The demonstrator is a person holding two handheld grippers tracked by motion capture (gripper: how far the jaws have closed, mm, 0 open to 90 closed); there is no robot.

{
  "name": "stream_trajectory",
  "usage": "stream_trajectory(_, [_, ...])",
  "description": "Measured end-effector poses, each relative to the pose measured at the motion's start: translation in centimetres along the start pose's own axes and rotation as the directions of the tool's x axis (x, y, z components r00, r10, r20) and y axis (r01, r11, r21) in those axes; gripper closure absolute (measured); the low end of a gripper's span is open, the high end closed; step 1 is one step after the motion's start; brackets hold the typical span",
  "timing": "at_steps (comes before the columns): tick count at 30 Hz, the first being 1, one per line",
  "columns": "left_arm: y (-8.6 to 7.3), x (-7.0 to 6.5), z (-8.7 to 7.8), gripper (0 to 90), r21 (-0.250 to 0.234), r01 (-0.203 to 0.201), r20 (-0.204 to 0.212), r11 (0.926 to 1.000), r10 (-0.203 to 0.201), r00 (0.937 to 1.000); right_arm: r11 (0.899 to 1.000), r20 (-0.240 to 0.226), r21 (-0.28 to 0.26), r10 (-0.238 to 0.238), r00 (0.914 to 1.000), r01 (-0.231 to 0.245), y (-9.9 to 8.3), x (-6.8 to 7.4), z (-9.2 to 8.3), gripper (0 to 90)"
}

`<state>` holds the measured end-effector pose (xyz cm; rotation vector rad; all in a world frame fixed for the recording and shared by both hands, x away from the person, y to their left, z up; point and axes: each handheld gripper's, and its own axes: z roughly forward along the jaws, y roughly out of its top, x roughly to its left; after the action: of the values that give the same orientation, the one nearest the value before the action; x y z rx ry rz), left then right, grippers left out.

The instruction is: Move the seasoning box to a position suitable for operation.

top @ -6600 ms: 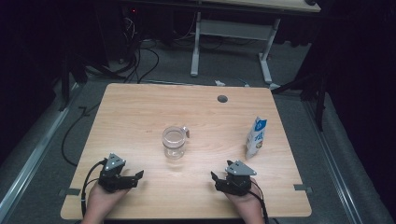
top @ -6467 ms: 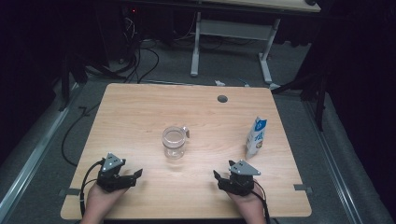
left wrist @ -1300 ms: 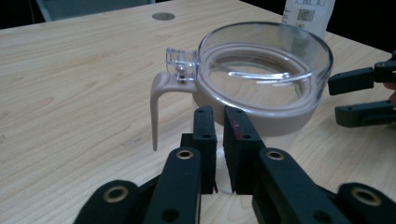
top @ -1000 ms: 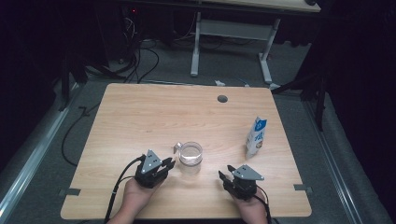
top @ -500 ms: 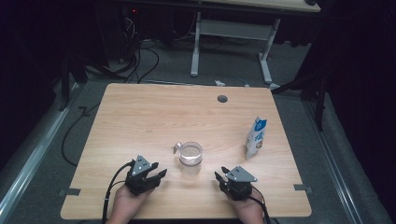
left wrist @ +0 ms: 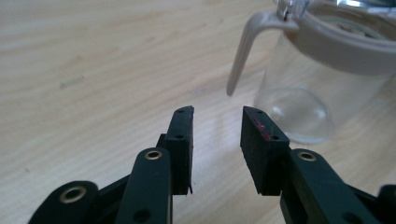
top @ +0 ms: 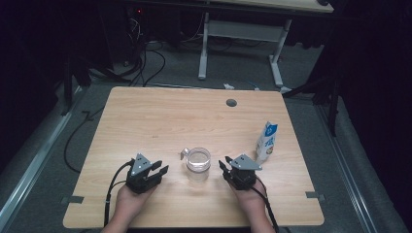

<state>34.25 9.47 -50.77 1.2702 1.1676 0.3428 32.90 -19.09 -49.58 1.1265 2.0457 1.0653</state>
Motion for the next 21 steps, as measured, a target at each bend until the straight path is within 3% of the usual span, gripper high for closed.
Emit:
stream_trajectory(2, [0.5,-0.4,0.3,67.5,-0.003,0.016,0.005,0.9999,-0.016,0.9999,0.999,-0.009,-0.029,0.033,0.9994,-0.033,-0.2,-0.3,0.1,68.6])
stream_trajectory(7, [1.0,-1.0,0.9,72.5,-0.01,0.041,0.003,0.9991,-0.041,0.9991,0.999,-0.034,-0.015,0.039,0.9987,-0.039,-0.8,-0.3,0.1,69.0])
stream_trajectory(14, [1.9,-2.2,1.8,73.4,-0.029,0.014,0.017,0.9995,-0.014,0.9998,0.999,-0.058,-0.012,0.037,0.9976,-0.038,-1.3,0.2,-0.2,69.0])
stream_trajectory(21, [1.9,-2.6,2.5,72.3,0.007,-0.02,0.04,0.9998,0.02,0.999,0.999,-0.062,-0.007,0.039,0.9973,-0.039,-1.2,0.2,-0.2,69.0])
